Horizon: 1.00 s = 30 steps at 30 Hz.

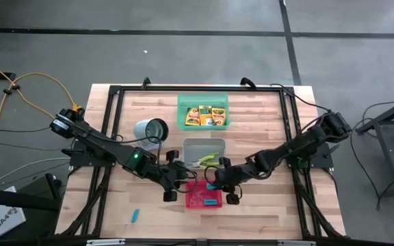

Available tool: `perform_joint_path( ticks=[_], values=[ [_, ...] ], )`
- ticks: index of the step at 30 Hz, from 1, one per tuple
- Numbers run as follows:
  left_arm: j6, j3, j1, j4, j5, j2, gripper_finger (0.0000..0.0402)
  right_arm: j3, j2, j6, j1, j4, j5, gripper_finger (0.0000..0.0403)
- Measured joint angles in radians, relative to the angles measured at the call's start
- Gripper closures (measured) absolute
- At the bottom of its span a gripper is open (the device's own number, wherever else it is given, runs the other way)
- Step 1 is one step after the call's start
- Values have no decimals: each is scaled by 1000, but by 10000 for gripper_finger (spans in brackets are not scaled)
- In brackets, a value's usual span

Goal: Pick & Place School Supplies
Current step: Put the blue eraser into the red bin

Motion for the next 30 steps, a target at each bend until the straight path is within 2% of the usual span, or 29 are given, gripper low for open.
perform_joint_path(
  ticks=[4, 16, 30],
  values=[
    [0, 0, 0, -2, 0, 0, 287, 0, 66, -6, 0, 76, -59, 334],
    [0, 0, 0, -6, 0, 0, 287, 0, 119, 22, 0, 92, -60, 332],
    [0, 0, 0, -2, 0, 0, 287, 0, 119, 22, -2, 96, -63, 270]
  ],
)
